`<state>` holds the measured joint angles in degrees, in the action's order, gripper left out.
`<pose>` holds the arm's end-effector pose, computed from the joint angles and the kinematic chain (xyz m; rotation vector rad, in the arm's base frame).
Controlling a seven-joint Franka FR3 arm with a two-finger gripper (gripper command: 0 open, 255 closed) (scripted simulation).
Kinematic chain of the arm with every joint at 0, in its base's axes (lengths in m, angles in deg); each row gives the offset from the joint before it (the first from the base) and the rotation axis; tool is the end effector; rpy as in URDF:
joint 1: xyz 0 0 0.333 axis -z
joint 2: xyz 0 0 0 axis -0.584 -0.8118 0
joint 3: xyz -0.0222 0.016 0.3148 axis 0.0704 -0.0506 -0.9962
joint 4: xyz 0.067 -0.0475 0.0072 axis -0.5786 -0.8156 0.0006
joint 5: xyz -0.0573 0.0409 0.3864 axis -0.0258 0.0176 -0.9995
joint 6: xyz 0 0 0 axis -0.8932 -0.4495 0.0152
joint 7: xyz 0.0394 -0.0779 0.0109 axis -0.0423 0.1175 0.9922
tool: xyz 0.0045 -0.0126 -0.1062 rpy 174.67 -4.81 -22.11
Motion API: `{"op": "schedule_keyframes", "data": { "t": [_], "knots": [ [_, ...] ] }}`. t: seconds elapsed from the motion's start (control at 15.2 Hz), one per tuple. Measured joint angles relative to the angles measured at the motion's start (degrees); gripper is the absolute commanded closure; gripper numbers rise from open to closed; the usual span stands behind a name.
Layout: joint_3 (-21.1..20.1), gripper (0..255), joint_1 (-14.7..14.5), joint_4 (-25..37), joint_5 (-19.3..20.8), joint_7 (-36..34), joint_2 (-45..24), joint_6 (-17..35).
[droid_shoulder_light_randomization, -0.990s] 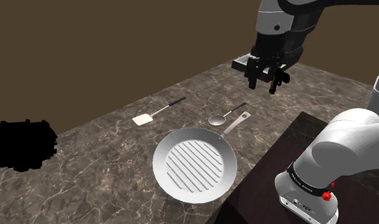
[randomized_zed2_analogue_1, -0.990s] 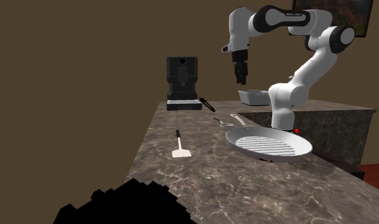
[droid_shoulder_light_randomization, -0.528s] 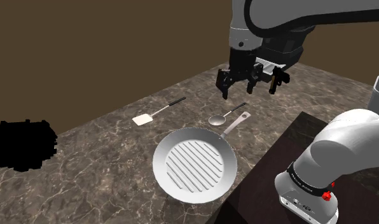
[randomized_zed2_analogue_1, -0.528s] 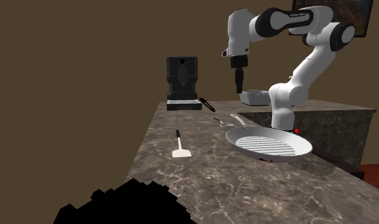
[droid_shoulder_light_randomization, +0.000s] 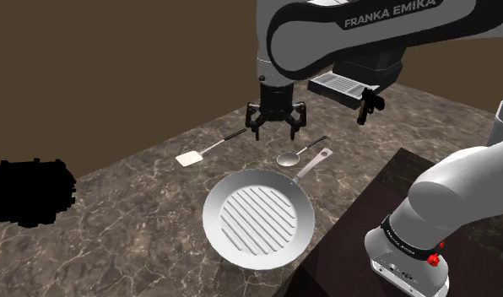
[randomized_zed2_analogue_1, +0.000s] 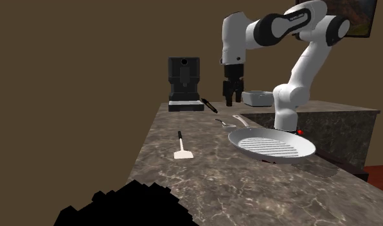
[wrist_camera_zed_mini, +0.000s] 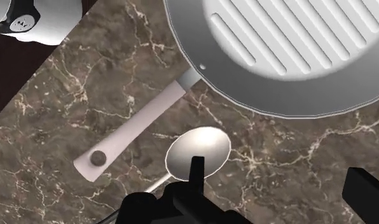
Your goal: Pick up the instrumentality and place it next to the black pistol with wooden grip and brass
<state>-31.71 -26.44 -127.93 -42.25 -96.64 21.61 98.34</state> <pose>0.3762 0.1933 0.4703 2.8978 -1.0838 -0.0823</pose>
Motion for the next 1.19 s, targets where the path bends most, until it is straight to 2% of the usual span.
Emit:
{"op": "schedule_keyframes", "data": {
  "t": [0.2,0.46,0.66,0.92,1.19],
  "knots": [
    [-4.7,0,3.2,3.8,2.4,-9.8,-7.3,4.3],
    [-10.1,0,6.5,9.5,8.0,-24.4,-16.9,8.0],
    [-12.7,0,7.8,15.2,15.7,-36.7,-26.6,10.1],
    [-11.7,0,5.6,23.0,25.6,-51.7,-38.1,10.7],
    [-8.0,0,1.6,31.7,32.1,-63.0,-47.0,9.1]
  ]
}}
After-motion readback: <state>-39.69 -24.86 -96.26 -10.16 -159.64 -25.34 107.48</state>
